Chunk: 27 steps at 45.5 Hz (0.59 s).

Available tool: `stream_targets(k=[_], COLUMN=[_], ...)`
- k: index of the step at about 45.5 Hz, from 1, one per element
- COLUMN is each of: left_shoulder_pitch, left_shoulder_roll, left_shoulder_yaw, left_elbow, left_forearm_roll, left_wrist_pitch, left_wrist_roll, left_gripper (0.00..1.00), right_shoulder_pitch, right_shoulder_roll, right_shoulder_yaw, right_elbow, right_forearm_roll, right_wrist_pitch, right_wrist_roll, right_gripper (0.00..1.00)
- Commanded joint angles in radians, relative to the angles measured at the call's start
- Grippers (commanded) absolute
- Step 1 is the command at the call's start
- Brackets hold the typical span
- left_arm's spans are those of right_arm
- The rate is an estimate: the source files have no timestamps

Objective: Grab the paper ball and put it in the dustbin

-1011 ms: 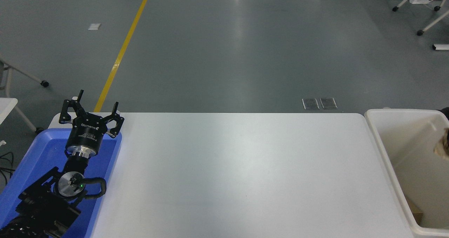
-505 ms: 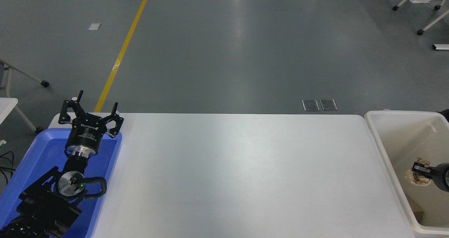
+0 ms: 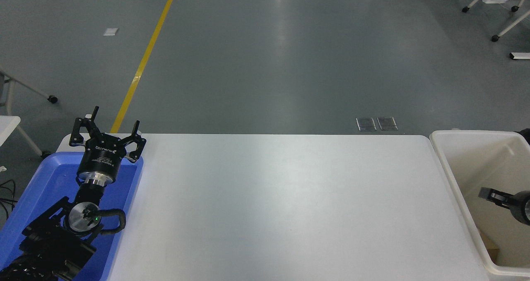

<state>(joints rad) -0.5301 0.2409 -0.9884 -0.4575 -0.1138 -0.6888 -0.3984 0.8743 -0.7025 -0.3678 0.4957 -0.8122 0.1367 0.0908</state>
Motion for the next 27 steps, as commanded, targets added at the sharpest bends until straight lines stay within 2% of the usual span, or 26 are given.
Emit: stream_targets(k=[1, 9, 14, 19, 27], left_shoulder_pitch=[-0.001, -0.001, -0.001, 0.001, 0.001], left_shoulder_roll=[0.0, 0.0, 0.0, 0.0, 0.0], left_shoulder_yaw=[0.001, 0.001, 0.001, 0.001, 0.001], left_elbow=[0.0, 0.0, -0.001, 0.0, 0.0], left_forearm_roll=[0.0, 0.0, 0.0, 0.0, 0.0], left_wrist_pitch=[-0.001, -0.001, -0.003, -0.003, -0.003], left_wrist_roll=[0.003, 0.004, 0.004, 0.004, 0.004], left_gripper=[1.0, 1.0, 1.0, 1.0, 1.0], right_shoulder_pitch=[0.34, 0.635, 0.773, 0.957, 1.297], right_shoulder_roll=[-0.13, -0.161, -0.131, -0.071, 0.102], right_shoulder_yaw=[-0.279, -0.48, -0.555, -0.681, -0.847], right_elbow=[0.26, 0.497, 0.615, 0.724, 0.955], right_forearm_roll=[-0.008, 0.025, 0.135, 0.225, 0.395], right_wrist_pitch=[0.001, 0.006, 0.029, 0.158, 0.386], right_wrist_roll=[0.001, 0.0, -0.006, -0.005, -0.002], right_gripper=[1.0, 1.0, 1.0, 1.0, 1.0])
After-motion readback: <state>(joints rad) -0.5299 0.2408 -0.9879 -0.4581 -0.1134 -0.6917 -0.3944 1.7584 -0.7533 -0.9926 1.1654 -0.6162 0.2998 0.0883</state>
